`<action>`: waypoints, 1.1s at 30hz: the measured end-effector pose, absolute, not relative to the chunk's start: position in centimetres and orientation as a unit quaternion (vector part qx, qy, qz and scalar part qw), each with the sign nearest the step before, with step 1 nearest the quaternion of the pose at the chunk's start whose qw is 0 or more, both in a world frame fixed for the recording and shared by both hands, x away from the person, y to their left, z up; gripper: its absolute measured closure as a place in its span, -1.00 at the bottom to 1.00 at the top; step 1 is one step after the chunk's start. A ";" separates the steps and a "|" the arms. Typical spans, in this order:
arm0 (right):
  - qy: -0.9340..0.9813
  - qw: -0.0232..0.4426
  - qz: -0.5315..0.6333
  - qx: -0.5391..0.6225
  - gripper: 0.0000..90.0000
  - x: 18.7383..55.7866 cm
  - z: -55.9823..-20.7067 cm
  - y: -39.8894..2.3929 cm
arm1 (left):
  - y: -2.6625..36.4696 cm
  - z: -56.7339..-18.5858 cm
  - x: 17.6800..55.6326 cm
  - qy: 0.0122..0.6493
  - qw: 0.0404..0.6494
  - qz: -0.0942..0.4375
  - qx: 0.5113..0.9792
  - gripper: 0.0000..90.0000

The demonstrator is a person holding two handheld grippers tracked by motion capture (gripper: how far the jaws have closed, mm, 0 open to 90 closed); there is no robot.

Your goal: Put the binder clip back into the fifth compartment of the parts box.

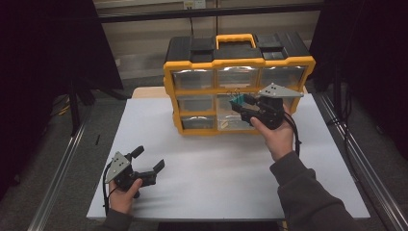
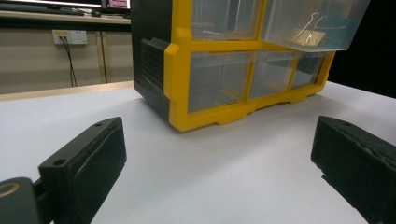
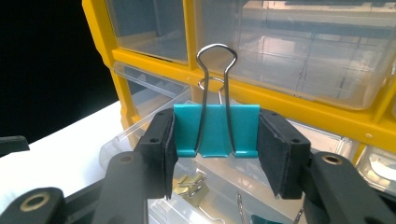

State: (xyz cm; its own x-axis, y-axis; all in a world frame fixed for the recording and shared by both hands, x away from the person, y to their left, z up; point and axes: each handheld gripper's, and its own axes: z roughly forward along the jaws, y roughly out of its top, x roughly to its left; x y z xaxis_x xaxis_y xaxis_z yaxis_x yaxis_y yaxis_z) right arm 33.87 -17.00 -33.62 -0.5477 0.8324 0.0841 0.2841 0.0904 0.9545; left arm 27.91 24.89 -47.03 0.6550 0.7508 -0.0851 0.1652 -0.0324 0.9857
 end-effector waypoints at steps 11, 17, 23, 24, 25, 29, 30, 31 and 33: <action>0.699 0.252 0.533 0.404 -0.20 34.1 -33.9 -16.7 | 24.7 -47.1 27.9 0.340 0.609 0.237 0.676 -0.92; 0.698 0.250 0.535 0.405 -0.44 33.8 -33.8 -16.7 | 24.9 -47.0 27.9 0.337 0.607 0.240 0.679 -0.92; 0.686 0.253 0.547 0.408 -0.76 33.4 -33.5 -17.1 | 24.7 -47.1 27.9 0.341 0.608 0.238 0.676 -0.92; 0.685 0.254 0.548 0.407 -0.76 33.4 -33.4 -17.1 | 24.7 -47.1 27.9 0.341 0.608 0.238 0.676 -0.92; 0.685 0.254 0.548 0.407 -0.76 33.4 -33.4 -17.1 | 24.7 -47.1 27.9 0.341 0.608 0.238 0.676 -0.92; 0.688 0.247 0.553 0.399 -0.82 32.9 -33.5 -17.2 | 24.7 -47.1 27.9 0.343 0.608 0.238 0.675 -0.92; 0.688 0.243 0.556 0.399 -0.83 32.5 -33.7 -17.3 | 24.8 -47.1 27.9 0.340 0.606 0.241 0.678 -0.92; 0.688 0.243 0.556 0.399 -0.83 32.5 -33.7 -17.3 | 24.8 -47.1 27.9 0.339 0.605 0.240 0.679 -0.92; 0.689 0.240 0.558 0.395 -0.85 32.2 -33.9 -17.4 | 24.8 -47.0 27.9 0.338 0.609 0.238 0.677 -0.92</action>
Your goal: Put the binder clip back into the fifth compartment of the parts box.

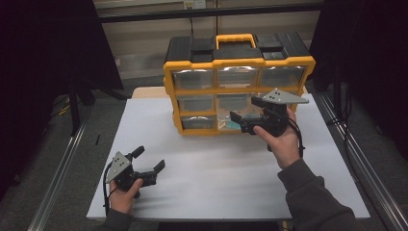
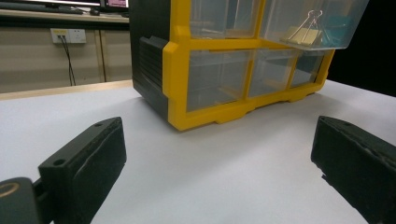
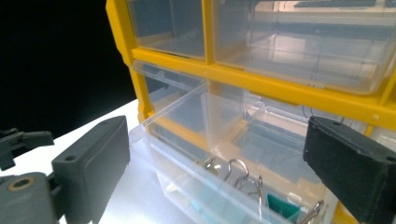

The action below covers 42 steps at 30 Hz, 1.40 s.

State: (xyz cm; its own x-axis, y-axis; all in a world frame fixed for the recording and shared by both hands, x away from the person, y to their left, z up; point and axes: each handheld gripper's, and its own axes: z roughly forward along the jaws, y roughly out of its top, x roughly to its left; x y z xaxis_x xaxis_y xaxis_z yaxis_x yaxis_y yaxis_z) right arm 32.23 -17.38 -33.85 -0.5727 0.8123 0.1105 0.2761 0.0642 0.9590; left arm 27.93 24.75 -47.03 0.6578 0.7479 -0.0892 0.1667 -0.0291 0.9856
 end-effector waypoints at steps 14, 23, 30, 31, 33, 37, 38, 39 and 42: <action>0.681 0.241 0.576 0.382 -0.90 29.9 -34.7 -19.5 | 24.9 -47.0 27.9 0.338 0.608 0.241 0.677 -0.92; 0.680 0.247 0.577 0.380 -0.91 28.4 -35.2 -21.3 | 24.8 -47.0 27.9 0.338 0.608 0.241 0.676 -0.93; 0.678 0.250 0.577 0.381 -0.92 27.5 -35.9 -22.2 | 24.8 -47.0 27.9 0.339 0.609 0.242 0.675 -0.93; 0.676 0.251 0.578 0.382 -0.92 27.4 -36.1 -22.4 | 24.8 -47.0 27.9 0.338 0.609 0.242 0.676 -0.93; 0.676 0.250 0.577 0.384 -0.92 27.1 -36.5 -22.8 | 24.8 -47.0 27.9 0.338 0.608 0.242 0.676 -0.93; 0.675 0.250 0.576 0.388 -0.92 26.7 -37.5 -23.5 | 24.7 -47.0 27.9 0.340 0.609 0.240 0.676 -0.93; 0.675 0.253 0.572 0.392 -0.92 26.5 -38.1 -23.8 | 24.8 -47.0 27.9 0.337 0.607 0.244 0.677 -0.93; 0.675 0.253 0.572 0.392 -0.92 26.5 -38.1 -23.8 | 24.8 -47.0 27.9 0.337 0.608 0.242 0.677 -0.93; 0.674 0.252 0.570 0.397 -0.92 26.2 -39.0 -24.3 | 24.8 -47.0 27.9 0.338 0.606 0.244 0.677 -0.93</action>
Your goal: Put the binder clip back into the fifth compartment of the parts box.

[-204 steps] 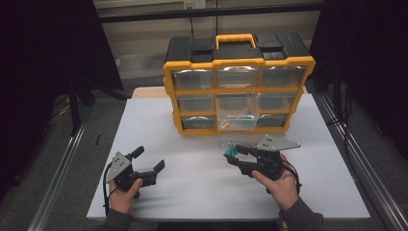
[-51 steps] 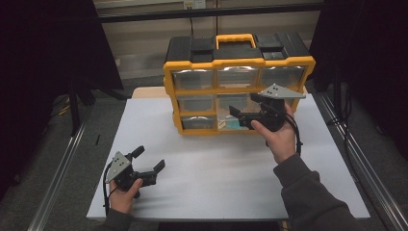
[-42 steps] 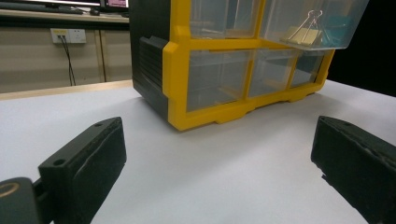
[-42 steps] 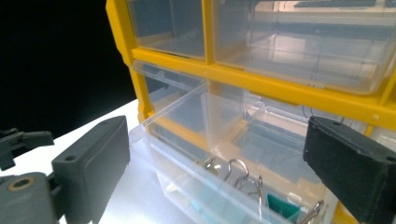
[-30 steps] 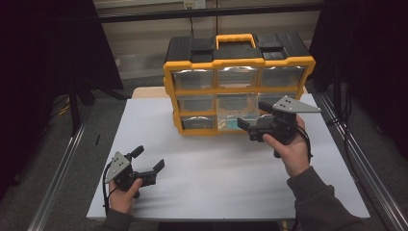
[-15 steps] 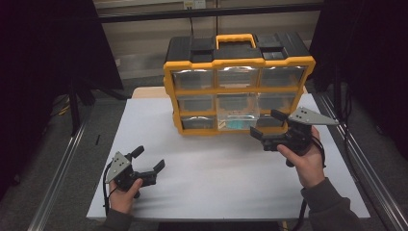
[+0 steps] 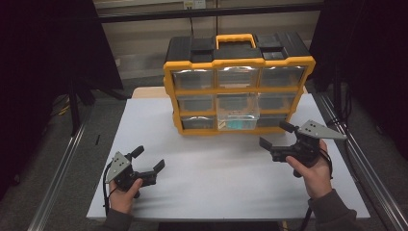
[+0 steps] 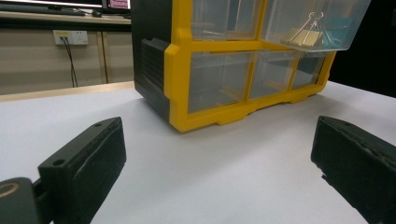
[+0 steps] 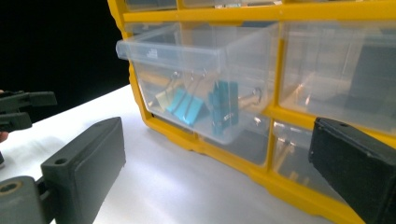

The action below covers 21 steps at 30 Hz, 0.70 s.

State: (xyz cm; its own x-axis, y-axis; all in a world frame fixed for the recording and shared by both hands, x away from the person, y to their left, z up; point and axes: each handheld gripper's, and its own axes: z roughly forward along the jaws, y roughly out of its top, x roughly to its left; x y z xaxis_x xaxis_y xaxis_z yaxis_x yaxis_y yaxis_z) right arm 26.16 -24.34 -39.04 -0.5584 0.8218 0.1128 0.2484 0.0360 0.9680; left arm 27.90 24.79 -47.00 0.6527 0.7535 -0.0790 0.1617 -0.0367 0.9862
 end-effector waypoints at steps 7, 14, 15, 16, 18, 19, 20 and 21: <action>0.673 0.251 0.570 0.398 -0.92 25.2 -40.5 -25.0 | 24.8 -47.0 27.9 0.336 0.604 0.245 0.680 -0.93; 0.671 0.253 0.571 0.400 -0.92 24.3 -41.8 -25.9 | 24.8 -47.0 27.9 0.337 0.606 0.244 0.678 -0.93; 0.669 0.254 0.572 0.400 -0.92 24.2 -42.0 -25.9 | 24.8 -47.0 27.9 0.337 0.606 0.244 0.678 -0.93; 0.670 0.252 0.572 0.400 -0.92 24.1 -42.1 -26.1 | 24.8 -47.0 27.9 0.337 0.606 0.244 0.678 -0.93; 0.670 0.252 0.571 0.402 -0.91 23.9 -42.5 -26.3 | 24.8 -47.0 27.9 0.338 0.604 0.245 0.679 -0.93; 0.671 0.252 0.568 0.405 -0.91 23.8 -42.7 -26.3 | 24.8 -47.0 27.9 0.338 0.606 0.242 0.679 -0.93; 0.673 0.248 0.566 0.407 -0.91 23.7 -42.9 -26.4 | 24.8 -47.0 27.9 0.338 0.606 0.242 0.678 -0.93; 0.672 0.250 0.566 0.408 -0.91 23.7 -43.1 -26.4 | 24.8 -47.0 27.9 0.336 0.604 0.245 0.680 -0.93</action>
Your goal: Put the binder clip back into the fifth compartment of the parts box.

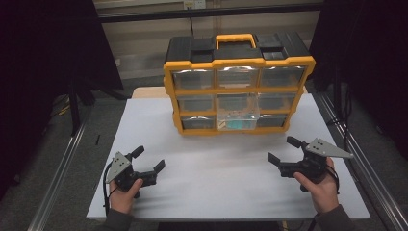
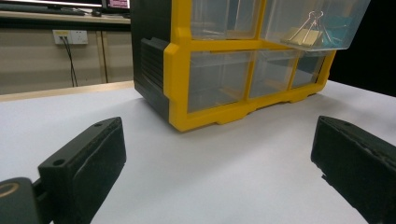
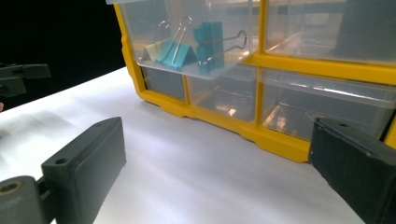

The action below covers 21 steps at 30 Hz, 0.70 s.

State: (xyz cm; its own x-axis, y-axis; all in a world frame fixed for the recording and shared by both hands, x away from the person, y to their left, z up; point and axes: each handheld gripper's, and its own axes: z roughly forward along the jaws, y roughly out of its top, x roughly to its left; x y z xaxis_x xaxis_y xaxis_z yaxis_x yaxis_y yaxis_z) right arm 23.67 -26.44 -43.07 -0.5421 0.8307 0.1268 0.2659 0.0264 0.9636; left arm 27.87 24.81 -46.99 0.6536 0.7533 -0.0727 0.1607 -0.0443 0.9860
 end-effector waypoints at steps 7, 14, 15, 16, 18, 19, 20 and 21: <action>0.671 0.249 0.562 0.414 -0.91 23.2 -44.1 -27.0 | 24.8 -47.0 27.8 0.338 0.606 0.242 0.679 -0.93; 0.667 0.255 0.558 0.422 -0.91 22.6 -44.9 -27.7 | 24.8 -47.0 27.8 0.337 0.606 0.242 0.679 -0.93; 0.670 0.251 0.555 0.424 -0.91 22.5 -45.1 -27.8 | 24.8 -47.0 27.8 0.337 0.604 0.242 0.680 -0.93; 0.670 0.252 0.555 0.423 -0.91 22.5 -45.3 -27.8 | 24.8 -47.0 27.8 0.337 0.605 0.242 0.680 -0.93; 0.669 0.254 0.554 0.425 -0.91 22.3 -45.6 -27.9 | 24.8 -47.0 27.8 0.336 0.604 0.242 0.681 -0.93; 0.672 0.257 0.551 0.423 -0.91 22.3 -45.9 -28.0 | 24.8 -47.0 27.8 0.335 0.603 0.243 0.682 -0.93; 0.672 0.256 0.552 0.422 -0.91 22.2 -46.0 -28.0 | 24.8 -47.0 27.8 0.339 0.607 0.242 0.677 -0.93; 0.670 0.257 0.553 0.423 -0.91 22.1 -46.1 -28.0 | 24.8 -47.0 27.8 0.339 0.607 0.241 0.677 -0.93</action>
